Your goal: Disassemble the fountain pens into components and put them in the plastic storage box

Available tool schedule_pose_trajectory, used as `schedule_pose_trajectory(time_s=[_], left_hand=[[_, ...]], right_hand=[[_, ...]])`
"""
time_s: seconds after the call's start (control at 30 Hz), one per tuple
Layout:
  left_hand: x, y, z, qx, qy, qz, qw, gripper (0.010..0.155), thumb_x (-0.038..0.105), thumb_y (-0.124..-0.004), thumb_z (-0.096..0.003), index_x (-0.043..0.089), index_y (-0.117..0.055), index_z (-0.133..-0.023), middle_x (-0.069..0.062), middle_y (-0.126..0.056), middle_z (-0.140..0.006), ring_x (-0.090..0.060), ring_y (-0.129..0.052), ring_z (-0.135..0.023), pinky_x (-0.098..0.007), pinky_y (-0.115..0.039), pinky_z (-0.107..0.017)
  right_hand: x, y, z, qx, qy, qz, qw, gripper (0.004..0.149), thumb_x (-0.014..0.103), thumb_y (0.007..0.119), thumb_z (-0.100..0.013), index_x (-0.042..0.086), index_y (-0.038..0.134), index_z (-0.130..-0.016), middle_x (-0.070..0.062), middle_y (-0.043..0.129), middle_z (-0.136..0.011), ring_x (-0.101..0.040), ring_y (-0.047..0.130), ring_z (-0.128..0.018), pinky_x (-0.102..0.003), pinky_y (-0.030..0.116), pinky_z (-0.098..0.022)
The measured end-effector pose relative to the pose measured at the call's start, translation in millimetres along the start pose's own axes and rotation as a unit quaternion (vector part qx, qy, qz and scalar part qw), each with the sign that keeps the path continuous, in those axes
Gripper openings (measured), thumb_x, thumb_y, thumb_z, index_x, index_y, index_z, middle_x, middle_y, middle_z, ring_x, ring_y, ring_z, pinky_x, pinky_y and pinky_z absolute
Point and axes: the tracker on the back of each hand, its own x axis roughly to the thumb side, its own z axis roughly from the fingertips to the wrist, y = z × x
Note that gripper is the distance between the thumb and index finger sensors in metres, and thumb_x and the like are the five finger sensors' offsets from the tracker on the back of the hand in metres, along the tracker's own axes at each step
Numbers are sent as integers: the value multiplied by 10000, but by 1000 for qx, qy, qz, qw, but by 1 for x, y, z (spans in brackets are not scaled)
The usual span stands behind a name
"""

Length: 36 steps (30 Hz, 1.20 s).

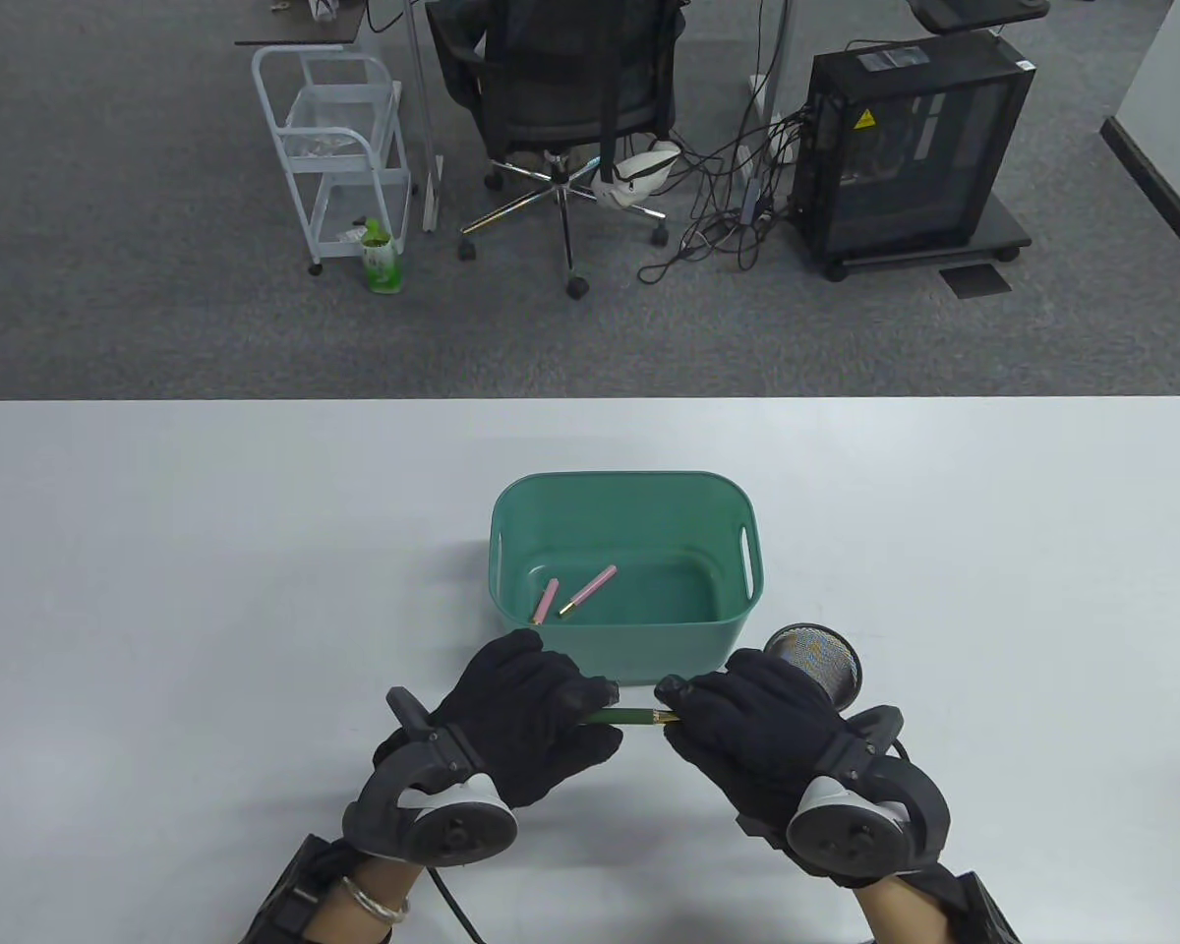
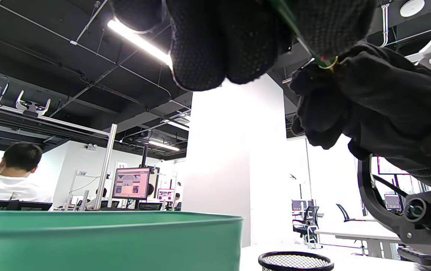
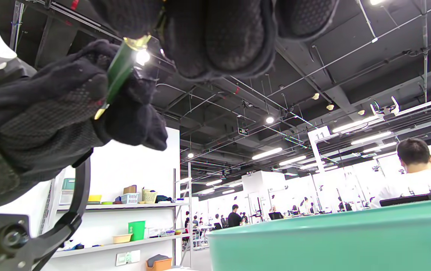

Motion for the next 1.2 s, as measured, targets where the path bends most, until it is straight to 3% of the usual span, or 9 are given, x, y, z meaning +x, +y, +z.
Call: schedule_pose_trajectory(time_s=[0.7, 1.0, 1.2], left_hand=[[-1, -2, 0, -1, -2, 9, 1000, 516, 511, -566, -661, 149, -884, -846, 50, -997, -611, -211, -1007, -639, -513, -675, -738], [-2, -1, 1, 2, 0, 7, 1000, 608, 579, -656, -626, 157, -729, -1057, 22, -923, -861, -265, -903, -875, -563, -583, -806], [-1, -1, 1, 1, -1, -1, 1000, 518, 529, -729, -622, 170, -728, -995, 57, -903, -854, -236, -895, -875, -549, -575, -817]], right_hand=[[0, 1, 0, 2, -3, 0, 1000, 414, 448, 714, -531, 241, 827, -873, 7, 909, -743, -100, 923, -603, -423, 686, -691], [0, 1, 0, 3, -1, 0, 1000, 415, 450, 712, -532, 243, 824, -874, 7, 908, -744, -101, 924, -603, -423, 686, -690], [0, 1, 0, 3, -2, 1, 1000, 416, 451, 712, -532, 244, 825, -874, 9, 909, -745, -101, 924, -604, -423, 686, -690]])
